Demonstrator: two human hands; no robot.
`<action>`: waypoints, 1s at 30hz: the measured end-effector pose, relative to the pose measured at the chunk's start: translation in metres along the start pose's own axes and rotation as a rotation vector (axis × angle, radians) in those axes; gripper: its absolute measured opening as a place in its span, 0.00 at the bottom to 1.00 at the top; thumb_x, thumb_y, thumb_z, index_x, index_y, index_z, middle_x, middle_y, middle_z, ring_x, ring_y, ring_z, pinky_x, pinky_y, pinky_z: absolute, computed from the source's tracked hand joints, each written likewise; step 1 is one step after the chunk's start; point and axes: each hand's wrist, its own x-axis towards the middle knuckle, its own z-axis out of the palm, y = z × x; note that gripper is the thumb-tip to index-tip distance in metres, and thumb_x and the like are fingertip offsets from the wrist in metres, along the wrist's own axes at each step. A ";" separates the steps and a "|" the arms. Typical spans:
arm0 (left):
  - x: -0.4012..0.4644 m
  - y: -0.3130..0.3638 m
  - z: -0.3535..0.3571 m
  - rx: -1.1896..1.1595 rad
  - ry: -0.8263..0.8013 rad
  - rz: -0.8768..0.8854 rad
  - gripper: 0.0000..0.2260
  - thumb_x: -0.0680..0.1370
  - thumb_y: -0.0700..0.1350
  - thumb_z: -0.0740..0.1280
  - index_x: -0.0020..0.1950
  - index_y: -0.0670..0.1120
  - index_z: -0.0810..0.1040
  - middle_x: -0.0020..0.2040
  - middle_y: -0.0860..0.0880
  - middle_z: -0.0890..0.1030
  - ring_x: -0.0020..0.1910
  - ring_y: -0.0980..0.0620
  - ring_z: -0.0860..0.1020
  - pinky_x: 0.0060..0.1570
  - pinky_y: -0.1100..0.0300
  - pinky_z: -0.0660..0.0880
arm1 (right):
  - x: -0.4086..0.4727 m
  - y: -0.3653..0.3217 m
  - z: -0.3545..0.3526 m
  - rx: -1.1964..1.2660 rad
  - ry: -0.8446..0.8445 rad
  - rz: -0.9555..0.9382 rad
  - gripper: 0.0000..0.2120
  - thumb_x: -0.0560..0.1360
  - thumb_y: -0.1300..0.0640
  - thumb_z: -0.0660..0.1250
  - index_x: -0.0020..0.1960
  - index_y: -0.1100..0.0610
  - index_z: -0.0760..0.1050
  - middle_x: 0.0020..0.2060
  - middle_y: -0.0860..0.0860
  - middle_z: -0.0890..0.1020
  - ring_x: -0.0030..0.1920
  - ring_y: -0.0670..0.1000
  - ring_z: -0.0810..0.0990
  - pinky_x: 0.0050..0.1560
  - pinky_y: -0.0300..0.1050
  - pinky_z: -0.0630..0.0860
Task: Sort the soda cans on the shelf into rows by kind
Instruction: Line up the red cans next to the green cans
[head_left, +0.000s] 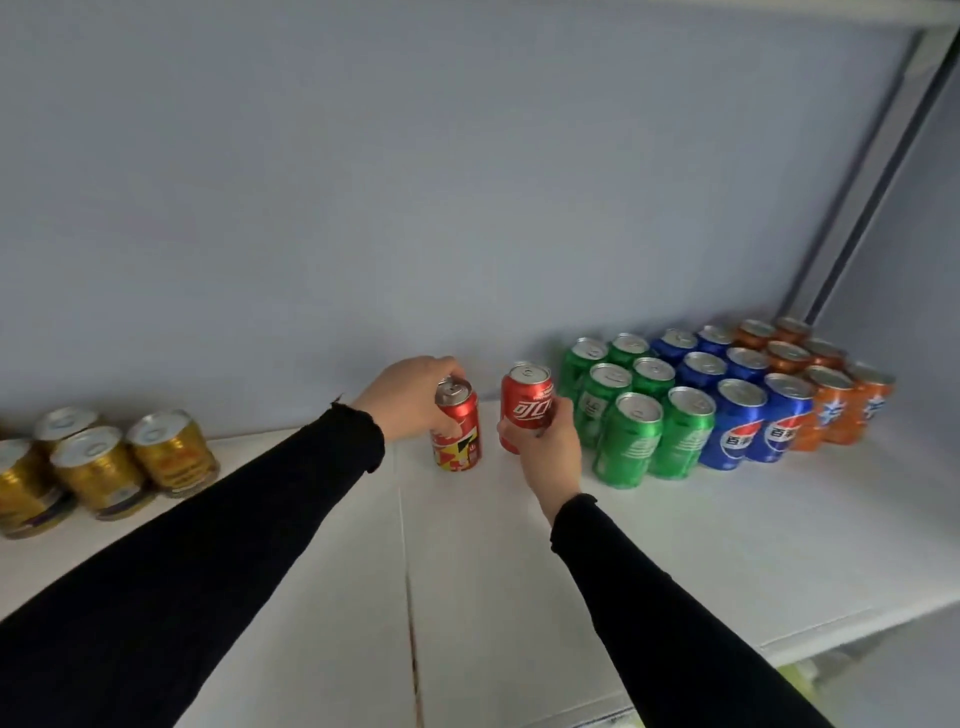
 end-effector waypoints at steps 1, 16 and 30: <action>0.013 0.006 0.006 0.021 0.001 -0.009 0.24 0.68 0.50 0.77 0.62 0.54 0.75 0.57 0.51 0.80 0.53 0.49 0.78 0.47 0.56 0.74 | 0.012 0.007 0.000 0.010 0.003 0.007 0.26 0.69 0.60 0.78 0.62 0.53 0.70 0.51 0.48 0.82 0.46 0.43 0.81 0.43 0.35 0.79; 0.080 0.036 0.027 0.152 0.043 -0.102 0.27 0.70 0.47 0.76 0.67 0.49 0.71 0.57 0.47 0.76 0.53 0.45 0.77 0.49 0.55 0.75 | 0.058 0.041 0.017 0.001 0.046 -0.045 0.37 0.72 0.60 0.73 0.77 0.55 0.61 0.72 0.55 0.72 0.71 0.53 0.71 0.72 0.54 0.68; 0.023 0.026 0.027 0.026 0.200 -0.096 0.33 0.75 0.50 0.73 0.77 0.50 0.64 0.73 0.48 0.69 0.69 0.48 0.69 0.65 0.56 0.68 | -0.001 0.019 0.006 -0.117 0.014 -0.294 0.35 0.76 0.64 0.69 0.79 0.58 0.58 0.77 0.53 0.63 0.77 0.51 0.59 0.76 0.40 0.56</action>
